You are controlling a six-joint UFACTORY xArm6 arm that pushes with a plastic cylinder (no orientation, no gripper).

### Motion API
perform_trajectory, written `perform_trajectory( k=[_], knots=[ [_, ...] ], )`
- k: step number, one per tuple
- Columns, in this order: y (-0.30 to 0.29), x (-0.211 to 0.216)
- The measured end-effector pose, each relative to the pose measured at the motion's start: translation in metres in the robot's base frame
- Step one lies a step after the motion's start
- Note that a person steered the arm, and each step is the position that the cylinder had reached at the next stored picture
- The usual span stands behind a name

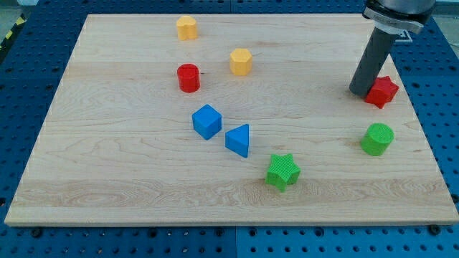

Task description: Slide the green circle towards the bottom right

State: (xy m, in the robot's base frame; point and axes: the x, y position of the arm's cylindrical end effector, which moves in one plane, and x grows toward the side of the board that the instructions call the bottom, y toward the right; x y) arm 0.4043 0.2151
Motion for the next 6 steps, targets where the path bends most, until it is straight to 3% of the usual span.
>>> perform_trajectory(
  k=[3, 6],
  knots=[
    [-0.05, 0.026],
    [-0.069, 0.119]
  ],
)
